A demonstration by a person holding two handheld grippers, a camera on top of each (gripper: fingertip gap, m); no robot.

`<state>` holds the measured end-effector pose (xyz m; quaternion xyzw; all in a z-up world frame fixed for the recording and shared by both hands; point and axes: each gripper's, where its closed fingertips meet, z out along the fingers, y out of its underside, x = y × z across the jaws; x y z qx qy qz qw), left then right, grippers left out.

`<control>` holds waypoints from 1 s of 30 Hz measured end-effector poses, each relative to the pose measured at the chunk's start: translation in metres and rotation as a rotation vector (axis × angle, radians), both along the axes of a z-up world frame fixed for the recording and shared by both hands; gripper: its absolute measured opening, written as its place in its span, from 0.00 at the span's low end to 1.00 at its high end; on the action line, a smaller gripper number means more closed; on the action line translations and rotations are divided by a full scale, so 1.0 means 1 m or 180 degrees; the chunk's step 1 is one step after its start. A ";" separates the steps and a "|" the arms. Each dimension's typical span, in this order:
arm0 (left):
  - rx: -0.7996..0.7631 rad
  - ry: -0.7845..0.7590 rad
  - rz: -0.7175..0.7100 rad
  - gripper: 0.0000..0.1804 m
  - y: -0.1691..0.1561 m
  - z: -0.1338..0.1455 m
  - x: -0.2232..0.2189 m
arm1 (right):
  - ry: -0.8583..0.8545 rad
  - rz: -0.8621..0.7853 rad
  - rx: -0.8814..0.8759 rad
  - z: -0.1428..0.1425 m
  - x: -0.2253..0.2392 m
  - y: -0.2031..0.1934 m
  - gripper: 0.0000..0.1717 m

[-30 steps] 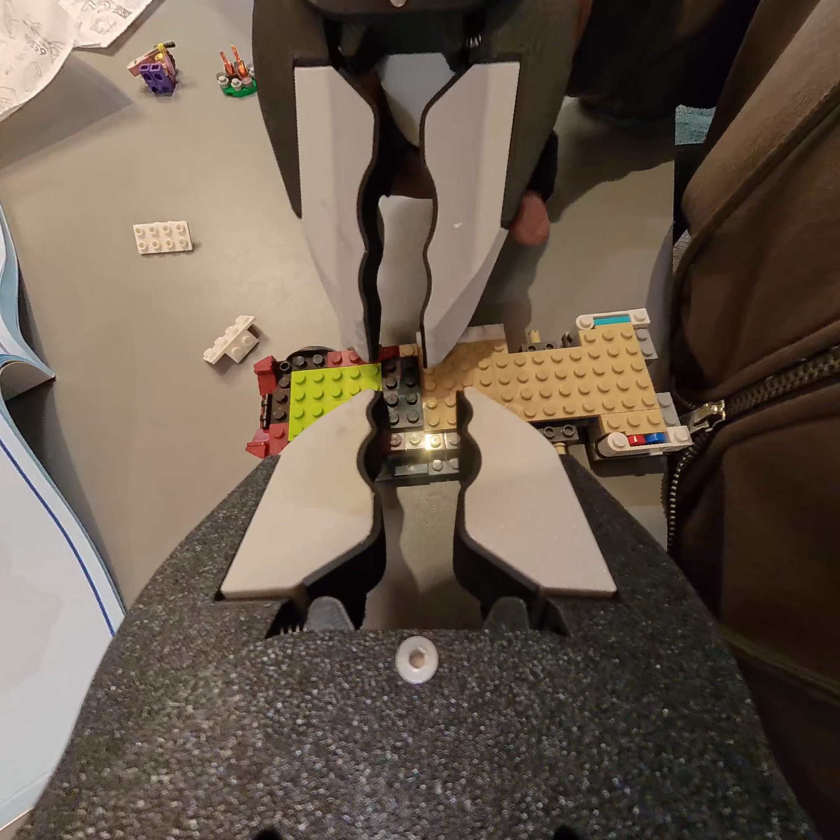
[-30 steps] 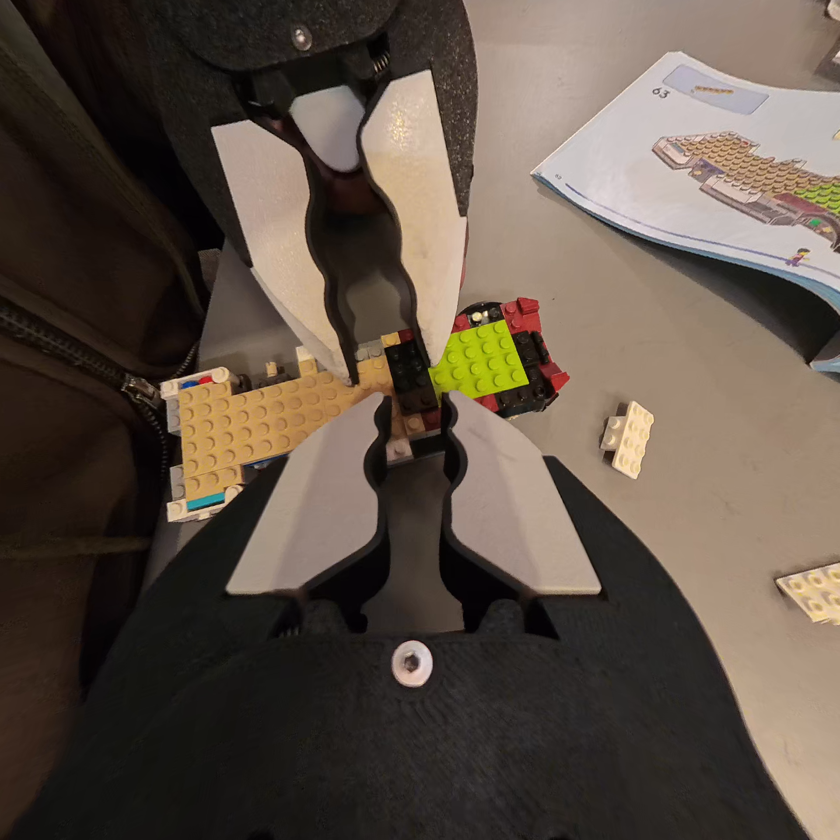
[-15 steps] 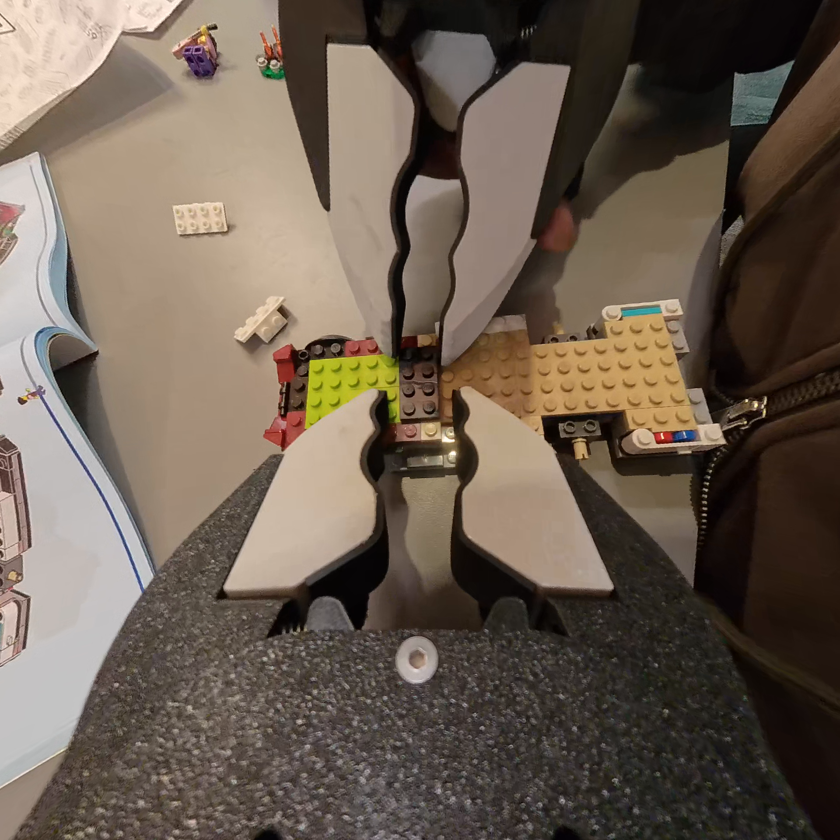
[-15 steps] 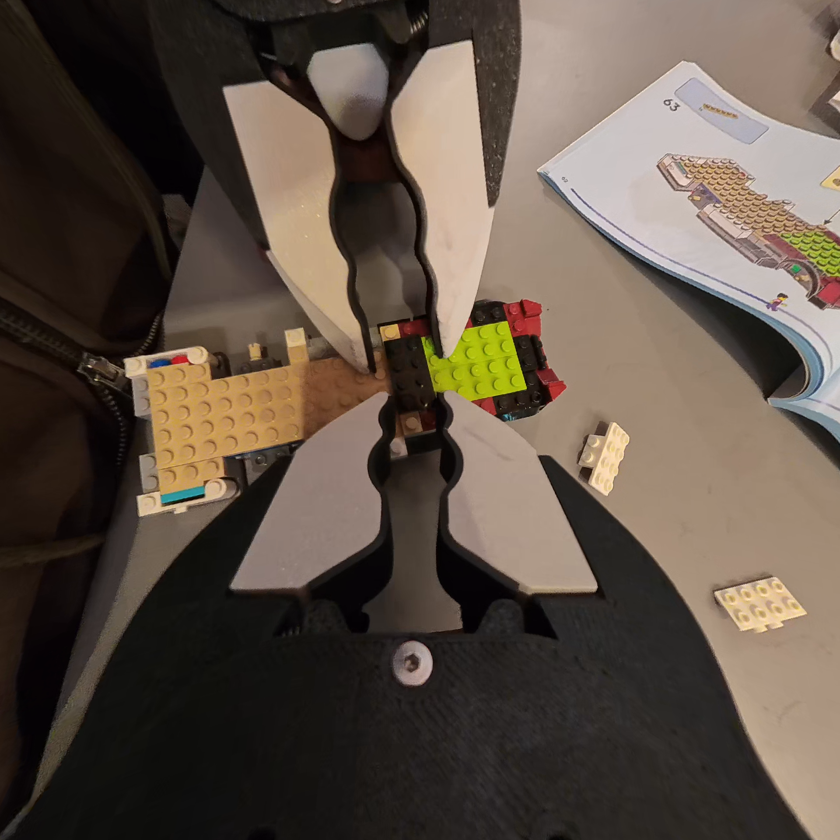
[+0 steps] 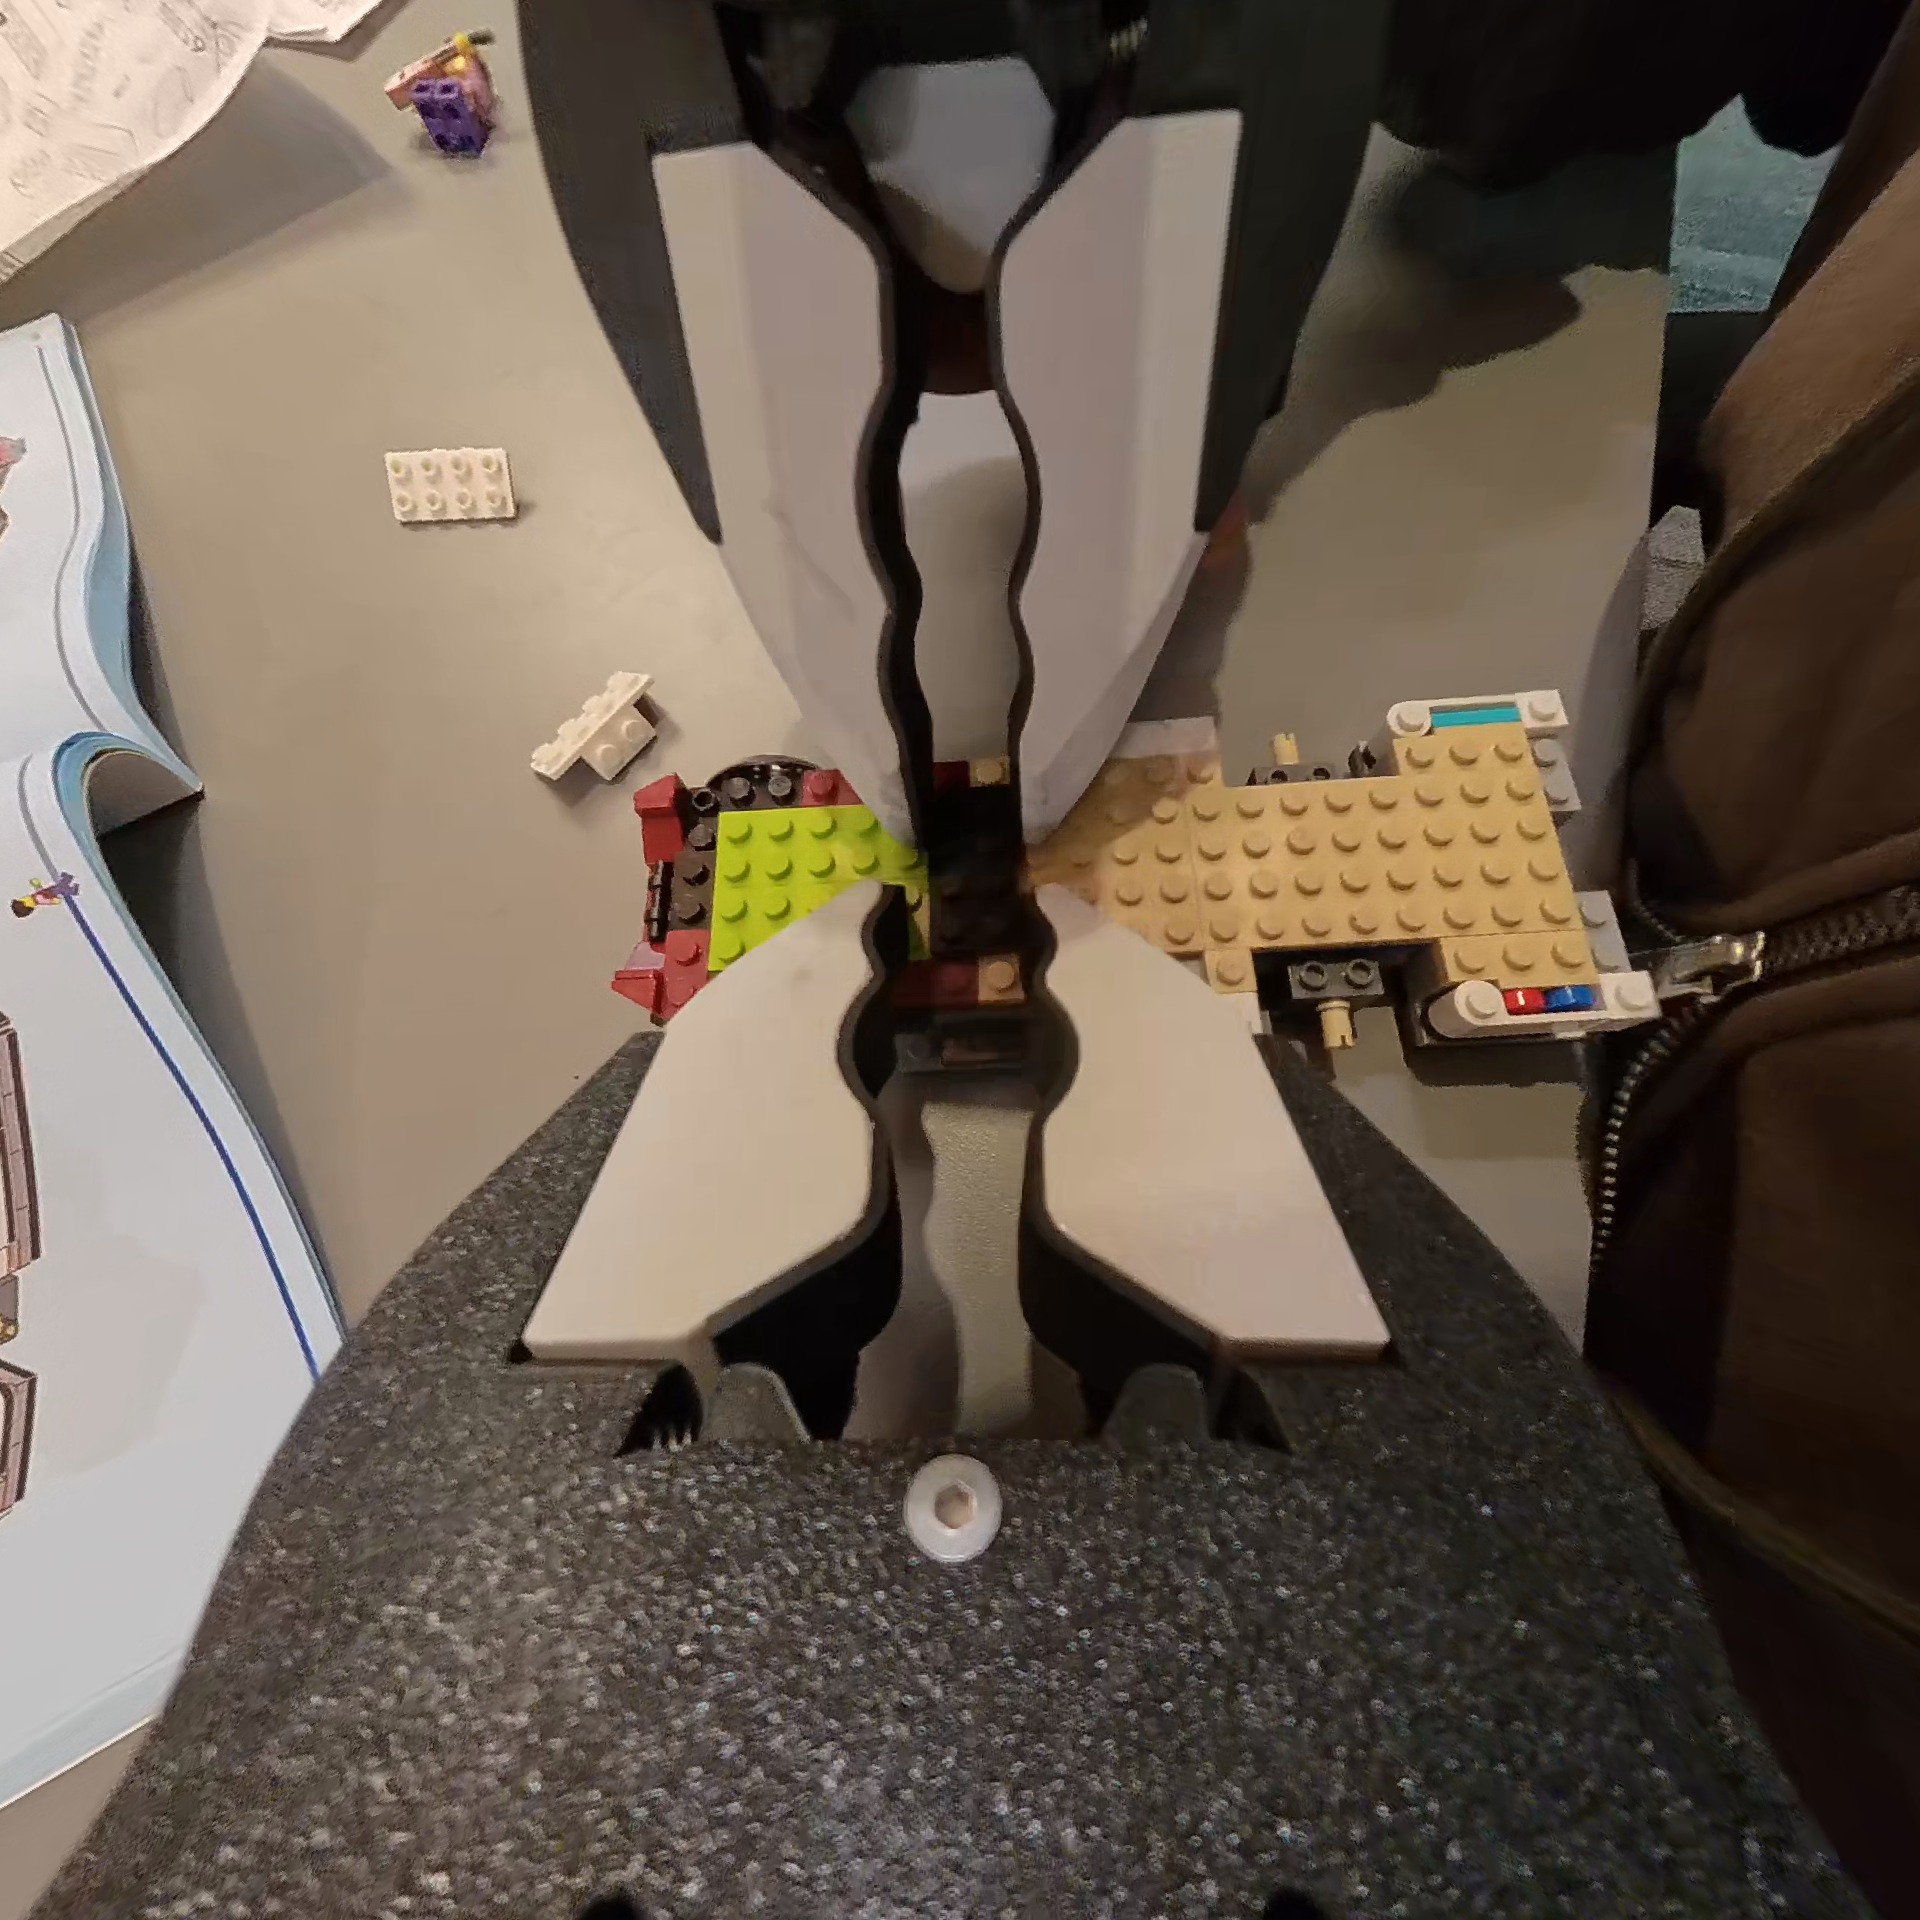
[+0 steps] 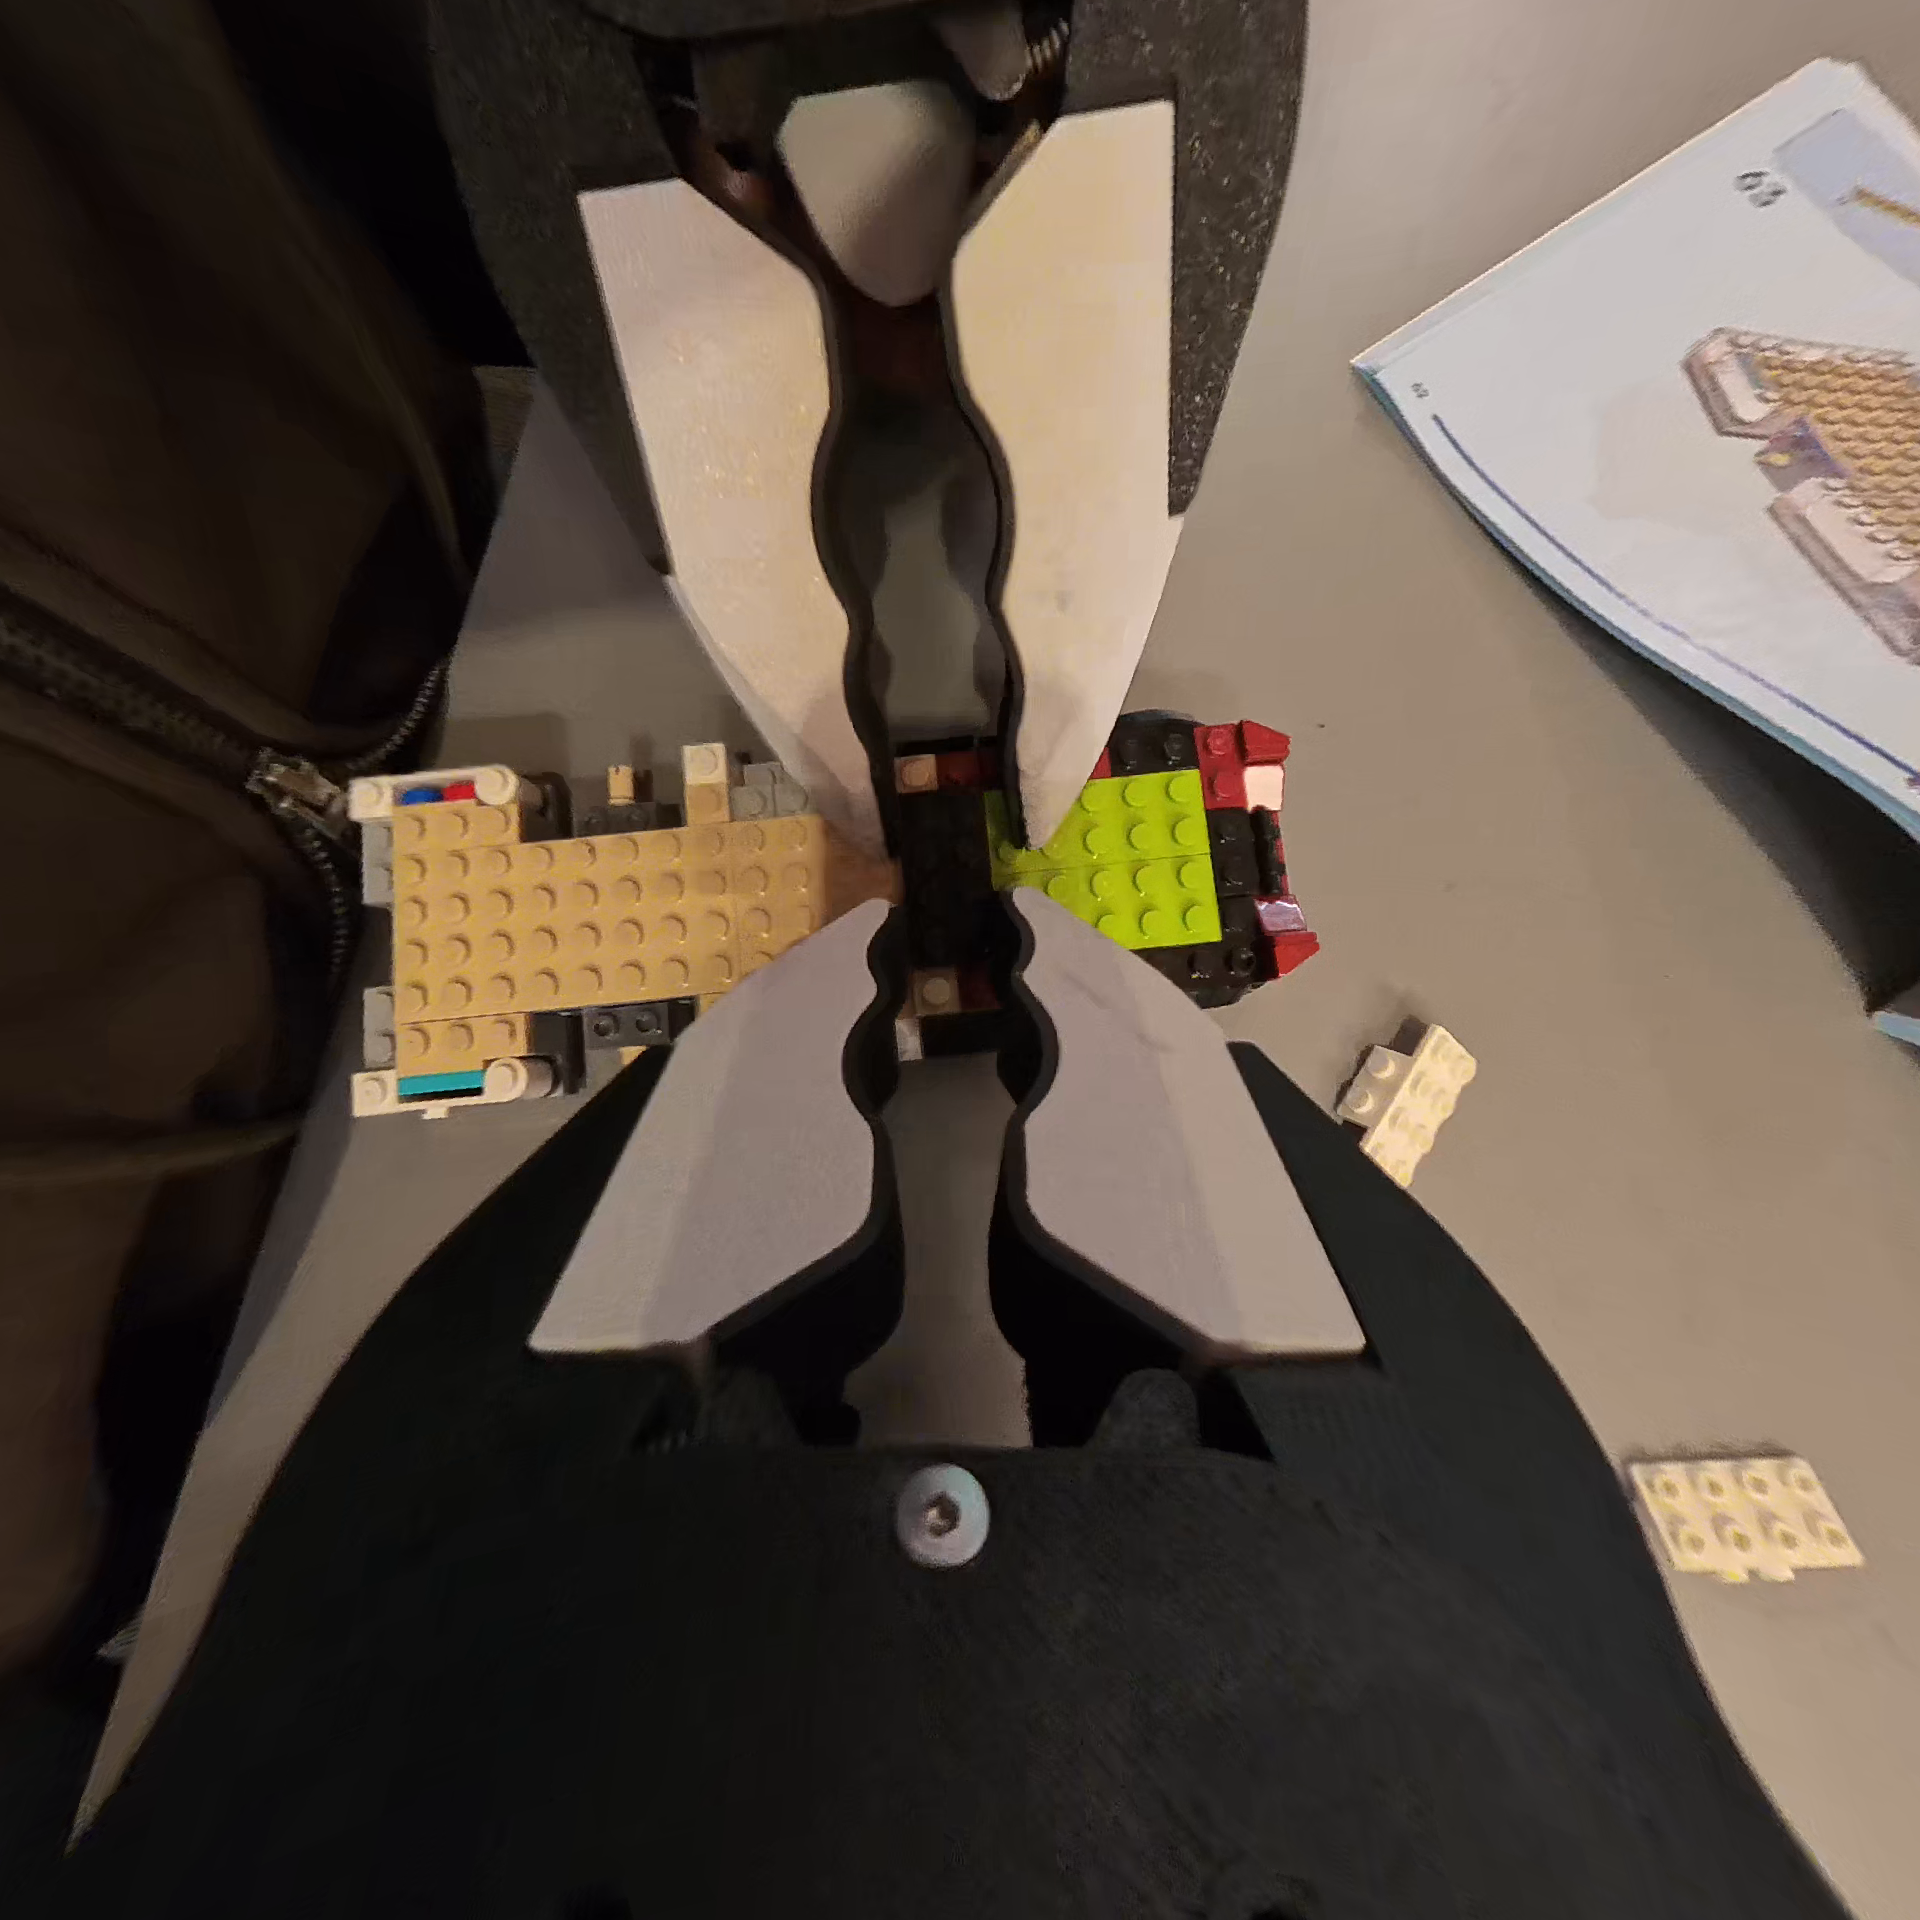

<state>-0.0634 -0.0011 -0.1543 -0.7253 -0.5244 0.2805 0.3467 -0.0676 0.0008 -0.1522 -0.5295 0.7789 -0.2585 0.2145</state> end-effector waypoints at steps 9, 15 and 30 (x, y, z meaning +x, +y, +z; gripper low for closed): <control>0.0075 -0.0014 -0.0009 0.12 0.000 0.000 0.000 | -0.0448 -0.0024 0.0291 0.007 0.000 -0.002 0.08; 0.0102 -0.0021 -0.0023 0.11 0.000 0.000 0.000 | -0.0402 -0.0076 0.0167 0.013 -0.007 -0.001 0.09; 0.0080 0.0001 -0.0141 0.14 0.005 0.002 0.003 | -0.0564 -0.1480 -0.0401 0.027 -0.082 0.009 0.09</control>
